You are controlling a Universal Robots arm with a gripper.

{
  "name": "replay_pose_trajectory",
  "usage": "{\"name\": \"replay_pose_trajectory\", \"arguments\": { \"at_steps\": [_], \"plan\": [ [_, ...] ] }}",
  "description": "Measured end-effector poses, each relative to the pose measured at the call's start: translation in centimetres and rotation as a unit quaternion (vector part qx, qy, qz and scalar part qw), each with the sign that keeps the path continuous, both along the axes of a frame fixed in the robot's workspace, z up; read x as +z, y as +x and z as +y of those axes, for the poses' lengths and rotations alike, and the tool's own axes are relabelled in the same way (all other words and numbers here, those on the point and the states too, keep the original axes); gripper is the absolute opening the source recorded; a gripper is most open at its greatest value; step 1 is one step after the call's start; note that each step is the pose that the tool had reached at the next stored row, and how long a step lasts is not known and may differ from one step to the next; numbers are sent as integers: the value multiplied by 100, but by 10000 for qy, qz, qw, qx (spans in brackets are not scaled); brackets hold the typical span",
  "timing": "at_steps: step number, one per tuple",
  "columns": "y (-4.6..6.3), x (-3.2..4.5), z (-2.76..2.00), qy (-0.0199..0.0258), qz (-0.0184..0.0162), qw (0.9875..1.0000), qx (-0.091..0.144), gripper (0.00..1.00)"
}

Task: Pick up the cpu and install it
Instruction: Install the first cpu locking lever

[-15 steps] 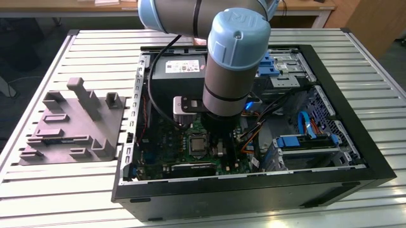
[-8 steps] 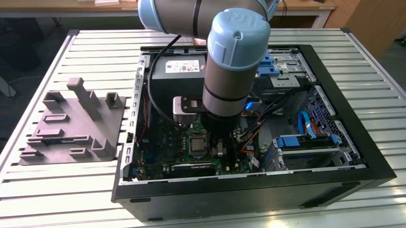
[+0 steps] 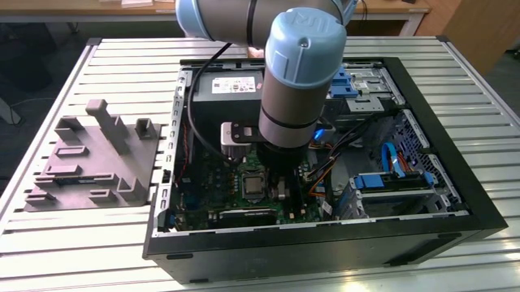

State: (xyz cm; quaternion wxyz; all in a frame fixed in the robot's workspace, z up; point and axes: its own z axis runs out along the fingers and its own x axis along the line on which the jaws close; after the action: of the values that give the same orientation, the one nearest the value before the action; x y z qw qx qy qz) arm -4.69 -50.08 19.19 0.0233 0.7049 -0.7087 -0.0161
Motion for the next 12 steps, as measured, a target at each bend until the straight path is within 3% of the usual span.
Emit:
{"name": "replay_pose_trajectory", "arguments": {
  "at_steps": [9,12],
  "plan": [
    [0,149,-1,2,0,10000,1,11],
    [0,230,-1,3,0,10000,1,11]
  ]
}}
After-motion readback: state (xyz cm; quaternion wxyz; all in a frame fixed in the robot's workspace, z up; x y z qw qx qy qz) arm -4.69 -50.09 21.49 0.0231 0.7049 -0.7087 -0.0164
